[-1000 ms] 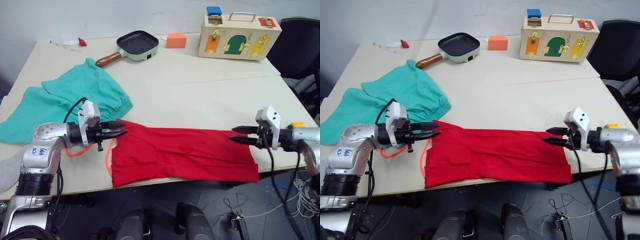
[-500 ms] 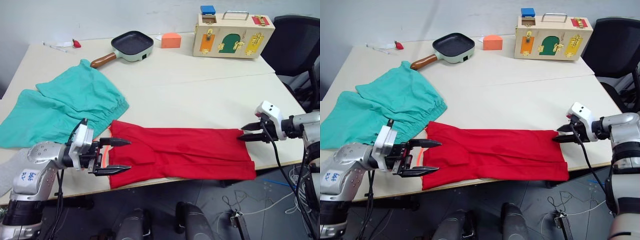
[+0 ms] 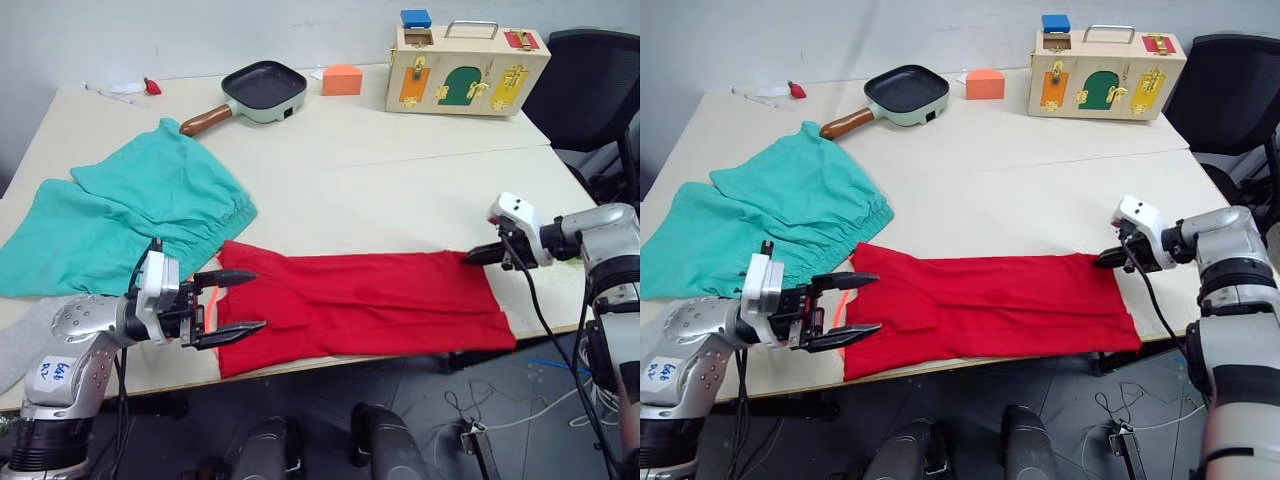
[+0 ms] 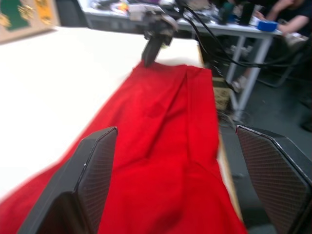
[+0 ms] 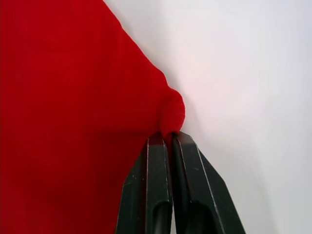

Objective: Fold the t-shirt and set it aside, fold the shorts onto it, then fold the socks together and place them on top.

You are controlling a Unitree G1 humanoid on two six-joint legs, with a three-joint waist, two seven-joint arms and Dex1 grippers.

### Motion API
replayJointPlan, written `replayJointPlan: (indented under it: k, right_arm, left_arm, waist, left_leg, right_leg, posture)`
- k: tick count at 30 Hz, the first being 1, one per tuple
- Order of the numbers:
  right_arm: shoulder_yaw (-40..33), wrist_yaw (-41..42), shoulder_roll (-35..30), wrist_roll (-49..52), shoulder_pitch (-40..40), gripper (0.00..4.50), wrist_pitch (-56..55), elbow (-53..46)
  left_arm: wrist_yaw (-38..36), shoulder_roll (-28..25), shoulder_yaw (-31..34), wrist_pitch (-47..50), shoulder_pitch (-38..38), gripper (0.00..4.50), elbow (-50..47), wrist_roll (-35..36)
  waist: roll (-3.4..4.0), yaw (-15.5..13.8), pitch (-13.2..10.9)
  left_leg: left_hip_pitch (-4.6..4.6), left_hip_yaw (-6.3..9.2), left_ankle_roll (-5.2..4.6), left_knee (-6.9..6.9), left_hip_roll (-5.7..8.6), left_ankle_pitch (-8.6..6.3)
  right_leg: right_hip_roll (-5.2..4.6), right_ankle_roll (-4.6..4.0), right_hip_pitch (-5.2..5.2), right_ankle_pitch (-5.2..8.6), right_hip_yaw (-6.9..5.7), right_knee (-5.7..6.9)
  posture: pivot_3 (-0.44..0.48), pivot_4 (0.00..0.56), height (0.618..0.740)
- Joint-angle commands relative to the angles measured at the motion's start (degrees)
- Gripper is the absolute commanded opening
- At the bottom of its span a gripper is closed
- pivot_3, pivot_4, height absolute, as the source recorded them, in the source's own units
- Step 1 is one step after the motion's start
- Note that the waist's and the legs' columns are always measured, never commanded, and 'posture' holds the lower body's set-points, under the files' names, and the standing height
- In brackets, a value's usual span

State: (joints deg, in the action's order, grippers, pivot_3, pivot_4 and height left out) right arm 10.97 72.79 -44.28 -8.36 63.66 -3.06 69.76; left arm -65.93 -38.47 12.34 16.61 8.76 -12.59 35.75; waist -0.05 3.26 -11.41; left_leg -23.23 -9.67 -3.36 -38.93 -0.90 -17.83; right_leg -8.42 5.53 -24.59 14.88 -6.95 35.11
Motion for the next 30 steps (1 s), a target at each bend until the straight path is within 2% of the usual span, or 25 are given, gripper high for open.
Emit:
replayJointPlan:
  k: [1,9,12,15,18,20,23,26,28,30]
  right_arm:
    - [-0.23,-10.58,0.63,-2.97,3.15,0.02,-6.68,2.25]
    - [-0.10,-21.26,2.58,-7.68,6.28,0.02,-13.42,5.49]
    - [-3.41,-18.56,3.33,-4.86,7.23,0.02,-5.89,6.78]
    - [-5.71,-16.38,2.57,-3.02,7.50,0.72,-4.47,6.51]
    - [-7.67,-13.22,-0.36,-1.63,7.15,1.73,-4.52,5.44]
    - [-9.91,-9.97,-2.81,0.61,7.11,2.38,-1.32,4.62]
    - [-12.50,-2.91,-7.13,3.86,7.45,3.43,12.18,3.10]
    - [-13.04,4.92,-12.22,6.38,3.77,4.40,30.14,-3.71]
    - [-14.80,5.83,-14.47,9.43,-1.01,4.46,41.14,-11.60]
    - [-18.84,4.92,-16.49,14.71,-11.20,4.46,58.20,-26.41]
  left_arm:
    - [1.97,1.38,-0.05,-1.26,2.09,4.07,0.89,-0.26]
    - [4.39,4.12,-1.70,-2.90,6.92,4.07,5.25,-1.96]
    - [4.03,4.07,-2.82,-4.12,9.26,4.07,8.59,-3.77]
    - [3.35,3.58,-3.68,-4.46,10.90,4.07,10.82,-5.01]
    - [1.44,2.22,-4.50,-3.57,12.15,4.07,13.70,-5.64]
    - [0.26,1.01,-5.55,-3.71,13.25,4.42,16.53,-7.22]
    - [0.66,0.91,-6.80,-4.98,17.30,4.50,23.20,-10.19]
    - [-0.60,0.92,-8.83,-4.46,22.94,4.50,31.23,-12.84]
    - [-2.24,1.25,-9.90,-6.44,25.63,4.50,35.39,-14.28]
    - [-6.34,0.97,-12.44,-8.97,29.06,4.50,40.95,-16.80]
  waist:
    - [0.00,0.00,0.00]
    - [0.01,-0.04,0.00]
    - [0.01,-0.03,0.00]
    - [0.01,-0.08,0.00]
    - [0.02,-0.13,-0.01]
    - [0.04,-0.29,-0.02]
    - [0.05,-0.70,-0.03]
    - [0.05,-0.92,-0.03]
    - [0.05,-1.05,-0.03]
    - [0.04,-1.40,-0.02]
  left_leg:
    - [0.00,-0.02,0.00,0.01,0.00,0.00]
    - [-0.02,-0.13,-0.35,0.02,0.00,0.21]
    - [0.00,-0.16,-0.35,-0.01,-0.03,0.24]
    - [0.00,-0.17,-0.37,-0.01,-0.04,0.26]
    - [-0.01,-0.18,-0.38,-0.01,-0.05,0.26]
    - [-0.01,-0.18,-0.38,-0.01,-0.05,0.26]
    - [-0.02,-0.16,-0.38,-0.01,-0.06,0.26]
    - [-0.01,-0.16,-0.38,-0.06,-0.08,0.26]
    - [-0.02,-0.14,-0.36,-0.07,-0.08,0.24]
    - [-0.02,-0.11,-0.31,-0.06,-0.08,0.21]
  right_leg:
    - [0.01,0.00,-0.01,0.00,0.01,0.00]
    - [0.12,0.01,0.00,0.00,0.06,0.25]
    - [0.21,0.02,0.00,0.00,0.05,0.30]
    - [0.40,0.02,0.00,0.00,0.08,0.31]
    - [0.53,0.02,0.00,0.00,0.11,0.31]
    - [0.56,0.02,-0.01,0.00,0.11,0.30]
    - [0.56,0.02,0.00,0.00,0.11,0.27]
    - [0.21,0.03,-0.01,-0.01,0.15,0.26]
    - [0.13,0.02,-0.05,-0.01,0.12,0.18]
    - [0.09,0.01,-0.08,-0.01,0.08,0.18]
  posture:
    - [0.000,0.150,0.740]
    - [0.000,0.150,0.740]
    - [0.000,0.150,0.740]
    - [0.000,0.150,0.740]
    - [0.000,0.150,0.740]
    - [0.000,0.150,0.740]
    - [0.000,0.150,0.740]
    - [0.000,0.150,0.740]
    - [0.000,0.150,0.740]
    - [0.000,0.150,0.740]
